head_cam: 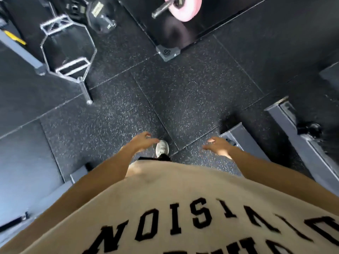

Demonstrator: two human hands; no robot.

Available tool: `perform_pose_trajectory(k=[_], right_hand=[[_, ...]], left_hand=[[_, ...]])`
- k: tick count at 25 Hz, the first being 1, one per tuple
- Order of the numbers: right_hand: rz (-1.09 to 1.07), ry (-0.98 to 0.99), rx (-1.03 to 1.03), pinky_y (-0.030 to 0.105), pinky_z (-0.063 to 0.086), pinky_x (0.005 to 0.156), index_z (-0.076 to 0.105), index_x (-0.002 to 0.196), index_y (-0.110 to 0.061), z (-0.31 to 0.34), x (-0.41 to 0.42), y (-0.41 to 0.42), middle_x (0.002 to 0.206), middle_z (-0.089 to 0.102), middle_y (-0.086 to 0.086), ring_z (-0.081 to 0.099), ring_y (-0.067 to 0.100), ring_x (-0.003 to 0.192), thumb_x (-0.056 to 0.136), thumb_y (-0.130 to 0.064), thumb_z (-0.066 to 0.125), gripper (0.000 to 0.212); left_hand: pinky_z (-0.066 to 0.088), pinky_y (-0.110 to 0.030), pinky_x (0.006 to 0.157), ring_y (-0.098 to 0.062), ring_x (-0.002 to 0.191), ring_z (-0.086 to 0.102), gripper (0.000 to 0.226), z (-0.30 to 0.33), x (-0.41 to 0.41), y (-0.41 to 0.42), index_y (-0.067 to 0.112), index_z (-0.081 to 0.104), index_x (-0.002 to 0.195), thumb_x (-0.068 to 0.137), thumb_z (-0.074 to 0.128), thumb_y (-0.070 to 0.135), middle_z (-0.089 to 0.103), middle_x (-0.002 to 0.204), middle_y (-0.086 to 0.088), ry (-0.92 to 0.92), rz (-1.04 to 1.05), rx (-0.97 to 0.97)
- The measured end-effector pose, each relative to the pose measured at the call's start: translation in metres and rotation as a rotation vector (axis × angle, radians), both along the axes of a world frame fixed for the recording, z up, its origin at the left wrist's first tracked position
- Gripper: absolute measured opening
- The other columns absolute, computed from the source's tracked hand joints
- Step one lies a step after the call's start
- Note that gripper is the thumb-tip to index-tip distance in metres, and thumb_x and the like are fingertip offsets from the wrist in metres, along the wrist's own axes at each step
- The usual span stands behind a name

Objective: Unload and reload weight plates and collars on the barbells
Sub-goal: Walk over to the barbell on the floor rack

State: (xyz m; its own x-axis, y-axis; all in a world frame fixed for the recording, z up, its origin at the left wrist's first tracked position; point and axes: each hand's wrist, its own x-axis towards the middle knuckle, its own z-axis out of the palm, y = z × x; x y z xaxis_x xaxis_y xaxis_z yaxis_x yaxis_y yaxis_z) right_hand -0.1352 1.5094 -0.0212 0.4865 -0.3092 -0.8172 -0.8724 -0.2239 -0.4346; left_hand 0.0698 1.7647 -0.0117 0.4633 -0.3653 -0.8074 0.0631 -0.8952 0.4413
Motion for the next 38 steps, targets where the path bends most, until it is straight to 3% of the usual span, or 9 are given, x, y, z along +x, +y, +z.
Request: perform_pose_trajectory(k=[3, 7, 9, 13, 18, 21, 26, 31, 38], right_hand=[[-0.211, -0.035, 0.014, 0.038, 0.042, 0.105, 0.041, 0.144, -0.001, 0.012, 0.073, -0.057, 0.147, 0.047, 0.016, 0.049, 0.032, 0.130, 0.089, -0.033, 0.070, 0.070], [-0.436, -0.064, 0.037, 0.027, 0.038, 0.081, 0.038, 0.146, -0.004, 0.018, 0.145, -0.139, 0.148, 0.045, 0.010, 0.050, 0.027, 0.128, 0.089, -0.036, 0.070, 0.073], [-0.523, -0.048, 0.064, 0.028, 0.040, 0.084, 0.036, 0.148, -0.003, 0.009, 0.172, -0.187, 0.149, 0.044, 0.011, 0.050, 0.028, 0.130, 0.089, -0.035, 0.070, 0.075], [-0.556, -0.009, 0.025, 0.039, 0.042, 0.104, 0.038, 0.147, -0.004, -0.015, 0.224, -0.295, 0.146, 0.048, 0.013, 0.053, 0.027, 0.124, 0.088, -0.036, 0.071, 0.074], [-0.608, -0.034, -0.036, 0.036, 0.046, 0.098, 0.041, 0.144, -0.007, 0.009, 0.293, -0.470, 0.144, 0.050, 0.012, 0.056, 0.031, 0.120, 0.088, -0.040, 0.070, 0.070], [-0.650, -0.051, -0.047, 0.034, 0.044, 0.092, 0.043, 0.143, -0.012, 0.014, 0.322, -0.555, 0.141, 0.052, 0.012, 0.057, 0.027, 0.112, 0.088, -0.044, 0.068, 0.068], [-0.700, 0.064, -0.005, 0.045, 0.041, 0.107, 0.040, 0.146, -0.015, -0.015, 0.372, -0.693, 0.148, 0.047, 0.009, 0.051, 0.031, 0.127, 0.087, -0.045, 0.068, 0.072], [-0.884, 0.078, -0.081, 0.042, 0.046, 0.102, 0.048, 0.139, -0.018, -0.001, 0.415, -0.860, 0.138, 0.056, 0.009, 0.058, 0.028, 0.116, 0.084, -0.048, 0.070, 0.067], [-1.055, 0.076, -0.105, 0.040, 0.045, 0.102, 0.048, 0.139, -0.018, 0.009, 0.430, -1.045, 0.139, 0.055, 0.008, 0.057, 0.027, 0.118, 0.081, -0.051, 0.069, 0.070]], left_hand=[[0.043, -0.038, 0.093, -0.025, 0.111, 0.054, 0.070, 0.016, 0.103, -0.084, 0.018, 0.046, 0.138, 0.082, 0.066, 0.055, 0.050, 0.140, -0.010, 0.007, -0.217, 0.023], [0.041, -0.041, 0.096, -0.031, 0.124, 0.049, 0.073, 0.028, 0.204, -0.207, 0.018, 0.044, 0.140, 0.082, 0.065, 0.057, 0.046, 0.144, -0.011, -0.020, -0.423, 0.041], [0.041, -0.041, 0.095, -0.032, 0.125, 0.048, 0.071, 0.023, 0.244, -0.273, 0.016, 0.043, 0.140, 0.084, 0.065, 0.053, 0.044, 0.145, -0.013, -0.009, -0.494, 0.044], [0.039, -0.037, 0.091, -0.031, 0.125, 0.047, 0.070, 0.007, 0.307, -0.402, 0.013, 0.041, 0.142, 0.087, 0.064, 0.050, 0.042, 0.147, -0.012, -0.011, -0.566, 0.053], [0.042, -0.038, 0.099, -0.026, 0.121, 0.051, 0.068, 0.019, 0.390, -0.593, 0.015, 0.048, 0.137, 0.083, 0.069, 0.051, 0.050, 0.141, -0.009, -0.065, -0.580, 0.016], [0.039, -0.039, 0.103, -0.025, 0.123, 0.050, 0.067, 0.016, 0.424, -0.684, 0.018, 0.051, 0.133, 0.080, 0.070, 0.053, 0.052, 0.140, -0.006, -0.100, -0.606, -0.007], [0.041, -0.035, 0.091, -0.023, 0.119, 0.051, 0.068, -0.008, 0.489, -0.854, 0.024, 0.050, 0.133, 0.077, 0.069, 0.058, 0.051, 0.139, -0.004, -0.043, -0.716, 0.054], [0.041, -0.033, 0.091, -0.023, 0.119, 0.052, 0.070, 0.001, 0.553, -1.072, 0.024, 0.051, 0.134, 0.077, 0.069, 0.059, 0.053, 0.139, -0.004, -0.063, -0.878, 0.017], [0.041, -0.038, 0.095, -0.021, 0.115, 0.051, 0.075, 0.012, 0.562, -1.327, 0.027, 0.046, 0.136, 0.075, 0.065, 0.065, 0.050, 0.139, -0.003, -0.037, -1.121, 0.056]])
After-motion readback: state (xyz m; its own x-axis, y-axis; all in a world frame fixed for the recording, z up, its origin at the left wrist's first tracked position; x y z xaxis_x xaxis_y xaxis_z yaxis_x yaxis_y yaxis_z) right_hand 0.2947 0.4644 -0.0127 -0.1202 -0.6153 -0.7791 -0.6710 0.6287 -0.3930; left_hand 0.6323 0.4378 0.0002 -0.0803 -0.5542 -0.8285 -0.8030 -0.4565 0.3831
